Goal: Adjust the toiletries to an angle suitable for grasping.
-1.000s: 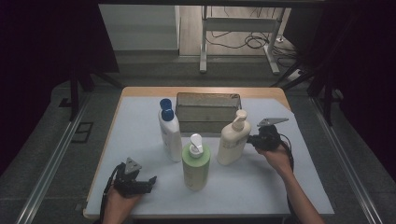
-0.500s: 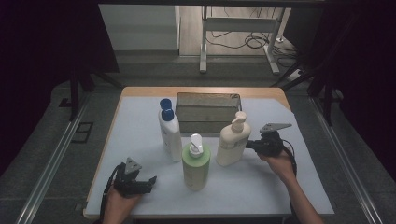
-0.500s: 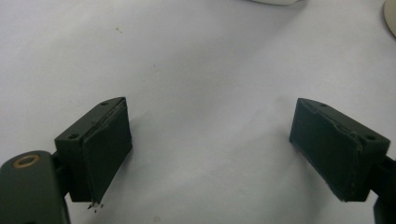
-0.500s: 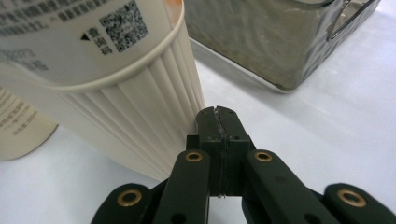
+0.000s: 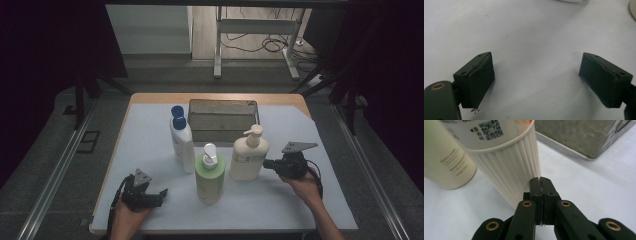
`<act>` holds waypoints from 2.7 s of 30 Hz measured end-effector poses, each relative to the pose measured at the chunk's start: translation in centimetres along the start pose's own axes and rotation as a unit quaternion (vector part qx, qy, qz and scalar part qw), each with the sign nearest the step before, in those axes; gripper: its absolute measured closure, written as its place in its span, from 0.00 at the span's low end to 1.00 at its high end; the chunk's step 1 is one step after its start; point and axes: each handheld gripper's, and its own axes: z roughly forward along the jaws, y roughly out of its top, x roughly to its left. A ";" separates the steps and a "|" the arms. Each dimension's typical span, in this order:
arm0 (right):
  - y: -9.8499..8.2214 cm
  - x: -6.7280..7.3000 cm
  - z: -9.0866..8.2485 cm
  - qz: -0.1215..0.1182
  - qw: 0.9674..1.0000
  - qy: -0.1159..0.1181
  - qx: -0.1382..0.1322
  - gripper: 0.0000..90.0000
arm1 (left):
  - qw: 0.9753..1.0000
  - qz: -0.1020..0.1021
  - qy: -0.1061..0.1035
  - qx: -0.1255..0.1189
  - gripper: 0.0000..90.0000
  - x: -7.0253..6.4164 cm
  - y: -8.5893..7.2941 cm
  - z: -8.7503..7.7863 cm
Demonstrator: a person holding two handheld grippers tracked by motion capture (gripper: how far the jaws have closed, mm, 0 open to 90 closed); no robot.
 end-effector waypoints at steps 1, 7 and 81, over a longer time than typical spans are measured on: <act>-0.1 0.2 -0.1 -0.003 1.000 0.000 0.000 0.99 | 1.000 0.000 0.000 0.000 0.14 0.0 0.0 0.0; -0.5 1.1 -0.8 -0.009 1.000 0.007 -0.002 0.98 | 1.000 0.000 0.000 0.000 0.14 0.0 0.0 0.0; 0.3 5.5 -2.7 -0.045 0.999 -0.015 0.006 0.44 | 1.000 0.000 0.000 0.000 0.14 0.0 0.0 0.0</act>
